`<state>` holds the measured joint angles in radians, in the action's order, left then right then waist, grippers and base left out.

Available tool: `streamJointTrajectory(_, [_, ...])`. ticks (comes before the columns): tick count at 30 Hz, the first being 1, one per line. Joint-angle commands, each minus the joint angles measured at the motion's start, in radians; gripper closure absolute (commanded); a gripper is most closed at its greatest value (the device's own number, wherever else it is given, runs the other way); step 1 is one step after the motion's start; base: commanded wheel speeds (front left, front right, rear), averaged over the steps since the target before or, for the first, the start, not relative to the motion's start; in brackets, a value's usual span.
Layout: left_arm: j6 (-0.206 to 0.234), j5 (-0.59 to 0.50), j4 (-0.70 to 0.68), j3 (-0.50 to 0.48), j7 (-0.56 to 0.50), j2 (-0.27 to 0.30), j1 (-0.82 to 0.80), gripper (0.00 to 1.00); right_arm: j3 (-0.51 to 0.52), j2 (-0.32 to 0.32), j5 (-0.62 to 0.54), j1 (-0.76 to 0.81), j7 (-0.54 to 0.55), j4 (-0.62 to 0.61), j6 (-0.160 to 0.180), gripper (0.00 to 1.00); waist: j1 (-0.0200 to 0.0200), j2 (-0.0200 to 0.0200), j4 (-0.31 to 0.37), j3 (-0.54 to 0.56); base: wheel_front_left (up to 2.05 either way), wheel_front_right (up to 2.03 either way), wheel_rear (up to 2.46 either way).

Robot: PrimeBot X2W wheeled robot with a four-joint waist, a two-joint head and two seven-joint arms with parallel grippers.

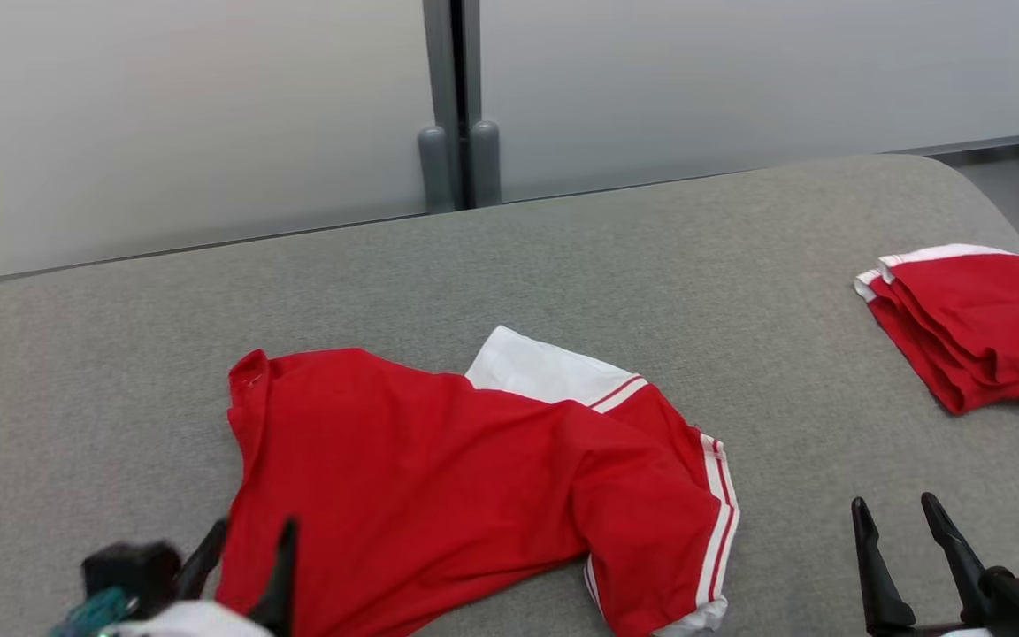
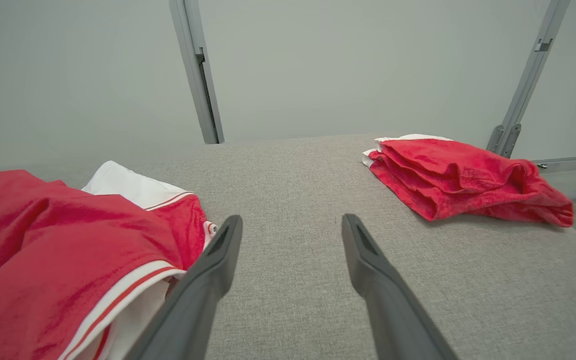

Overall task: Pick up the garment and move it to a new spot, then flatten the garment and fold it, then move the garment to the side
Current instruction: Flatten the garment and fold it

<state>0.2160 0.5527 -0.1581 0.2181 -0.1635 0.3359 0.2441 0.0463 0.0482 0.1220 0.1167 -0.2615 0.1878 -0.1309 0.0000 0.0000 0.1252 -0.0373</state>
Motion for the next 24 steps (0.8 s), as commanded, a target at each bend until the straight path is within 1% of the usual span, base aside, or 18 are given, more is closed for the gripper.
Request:
streamJointTrajectory(1, [-0.009,-0.018,-0.043,0.045,-0.048,-0.006,-0.082,0.00,-0.003,0.005,0.013,-0.023,-0.005,-0.002,0.000,0.00,0.0000,0.0000,0.045,-0.026,0.00,0.00,0.00])
streamJointTrajectory(3, [-0.030,-0.059,-0.055,0.112,-0.112,-0.007,-0.187,0.00,-0.018,0.004,0.021,-0.038,-0.005,-0.003,0.000,0.00,0.0000,0.0000,0.074,-0.054,0.00,0.00,0.00])
streamJointTrajectory(6, [-0.079,-0.093,0.007,0.199,-0.204,-0.035,-0.369,0.00,-0.036,0.005,0.036,-0.072,-0.005,-0.005,0.000,0.00,0.0000,0.0000,0.124,-0.107,0.00,0.00,0.00])
streamJointTrajectory(7, [-0.095,-0.095,0.042,0.222,-0.231,-0.054,-0.428,0.00,-0.039,0.005,0.041,-0.083,-0.005,-0.006,0.000,0.00,0.0000,0.0000,0.141,-0.126,0.00,0.00,0.00])
streamJointTrajectory(9, [-0.125,-0.127,0.130,0.261,-0.277,-0.066,-0.541,0.00,-0.045,0.005,0.055,-0.102,-0.005,-0.008,0.000,0.00,0.0000,0.0000,0.175,-0.163,0.00,0.00,0.00])
streamJointTrajectory(11, [-0.153,-0.127,0.223,0.288,-0.310,-0.103,-0.644,0.00,-0.050,0.005,0.069,-0.118,-0.005,-0.010,0.000,0.00,0.0000,0.0000,0.203,-0.199,0.00,0.00,0.00])
streamJointTrajectory(14, [-0.192,-0.156,0.376,0.320,-0.346,-0.122,-0.780,0.00,-0.063,0.004,0.088,-0.141,-0.005,-0.009,0.000,0.00,0.0000,0.0000,0.240,-0.247,0.00,0.00,0.00])
streamJointTrajectory(15, [-0.204,-0.174,0.422,0.334,-0.353,-0.122,-0.819,0.00,-0.068,0.005,0.094,-0.148,-0.005,-0.008,0.000,0.00,0.0000,0.0000,0.254,-0.261,0.00,0.00,0.00])
streamJointTrajectory(17, [-0.226,-0.176,0.508,0.350,-0.363,-0.143,-0.877,0.00,-0.075,0.005,0.105,-0.156,-0.005,-0.005,0.000,0.00,0.0000,0.0000,0.275,-0.282,0.00,0.00,0.00])
streamJointTrajectory(21, [-0.273,-0.216,0.665,0.397,-0.383,-0.142,-0.969,0.00,-0.089,0.005,0.122,-0.175,-0.005,-0.004,0.000,0.00,0.0000,0.0000,0.303,-0.311,0.00,0.00,0.00])
streamJointTrajectory(23, [-0.293,-0.210,0.726,0.416,-0.399,-0.151,-0.990,0.00,-0.096,0.005,0.131,-0.179,-0.005,0.000,0.000,0.00,0.0000,0.0000,0.315,-0.317,0.00,0.00,0.00])
streamJointTrajectory(24, [-0.293,-0.210,0.726,0.416,-0.399,-0.151,-0.990,0.00,-0.096,0.005,0.131,-0.179,-0.005,0.000,0.000,0.00,0.0000,0.0000,0.315,-0.317,0.00,0.00,0.00])
